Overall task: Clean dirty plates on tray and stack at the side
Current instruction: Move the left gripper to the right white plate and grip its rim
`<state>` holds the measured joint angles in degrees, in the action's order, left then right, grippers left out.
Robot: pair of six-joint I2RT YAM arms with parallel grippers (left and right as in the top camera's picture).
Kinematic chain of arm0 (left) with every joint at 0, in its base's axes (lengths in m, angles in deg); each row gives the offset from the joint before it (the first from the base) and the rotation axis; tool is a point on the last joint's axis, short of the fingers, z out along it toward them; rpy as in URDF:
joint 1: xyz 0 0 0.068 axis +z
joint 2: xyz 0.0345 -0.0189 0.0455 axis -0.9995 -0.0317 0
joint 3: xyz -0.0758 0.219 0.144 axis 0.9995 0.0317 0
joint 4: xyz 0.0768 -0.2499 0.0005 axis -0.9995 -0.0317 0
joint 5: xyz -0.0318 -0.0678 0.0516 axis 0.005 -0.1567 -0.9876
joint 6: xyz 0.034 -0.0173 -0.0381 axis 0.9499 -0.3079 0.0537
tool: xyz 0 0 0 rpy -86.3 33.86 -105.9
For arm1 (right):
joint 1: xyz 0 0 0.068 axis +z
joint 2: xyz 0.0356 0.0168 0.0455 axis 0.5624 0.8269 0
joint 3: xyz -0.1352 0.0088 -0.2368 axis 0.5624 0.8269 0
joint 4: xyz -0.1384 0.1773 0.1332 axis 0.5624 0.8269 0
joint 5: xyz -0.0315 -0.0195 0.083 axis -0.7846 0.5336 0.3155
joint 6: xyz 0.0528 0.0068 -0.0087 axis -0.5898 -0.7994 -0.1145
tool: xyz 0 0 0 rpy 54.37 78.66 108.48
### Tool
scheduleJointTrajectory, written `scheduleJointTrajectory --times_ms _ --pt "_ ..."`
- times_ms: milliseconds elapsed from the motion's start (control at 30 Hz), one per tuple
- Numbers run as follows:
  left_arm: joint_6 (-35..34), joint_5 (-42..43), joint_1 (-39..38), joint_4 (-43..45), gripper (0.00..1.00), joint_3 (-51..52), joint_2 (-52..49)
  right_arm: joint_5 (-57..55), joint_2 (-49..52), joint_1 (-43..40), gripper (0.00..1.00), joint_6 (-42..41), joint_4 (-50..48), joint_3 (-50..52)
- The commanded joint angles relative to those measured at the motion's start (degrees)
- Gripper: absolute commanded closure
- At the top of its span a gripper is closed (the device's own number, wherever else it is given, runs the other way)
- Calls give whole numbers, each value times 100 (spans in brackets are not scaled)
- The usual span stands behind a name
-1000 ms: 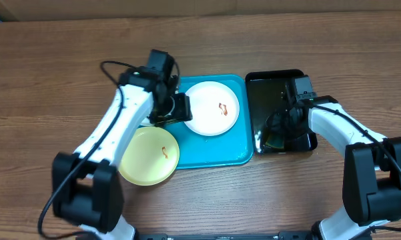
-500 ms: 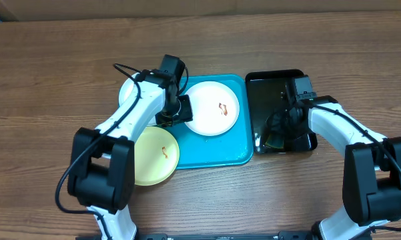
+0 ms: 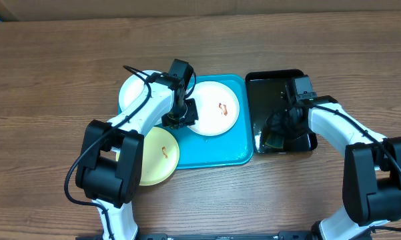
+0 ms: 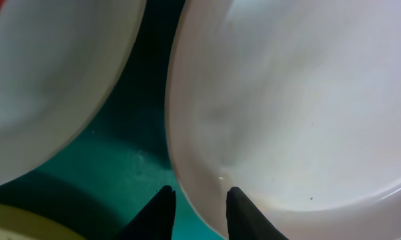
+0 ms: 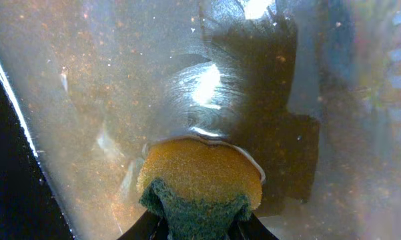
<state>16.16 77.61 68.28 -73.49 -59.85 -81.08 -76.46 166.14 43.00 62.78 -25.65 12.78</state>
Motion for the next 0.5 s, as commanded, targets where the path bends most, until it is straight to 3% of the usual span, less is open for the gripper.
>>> scheduleJointTrajectory --times_ms 0,167,400,467 --pt "98 -81 -17 -66 79 46 -90 -50 50 20 77 -7 0 76" --pt "315 -175 -17 -168 87 46 -90 -50 50 20 73 -4 0 76" --pt "319 -439 -17 -407 88 46 -90 -50 50 20 73 -4 2 76" --pt "319 -498 -17 -450 84 46 -90 -50 50 20 72 -4 2 76"
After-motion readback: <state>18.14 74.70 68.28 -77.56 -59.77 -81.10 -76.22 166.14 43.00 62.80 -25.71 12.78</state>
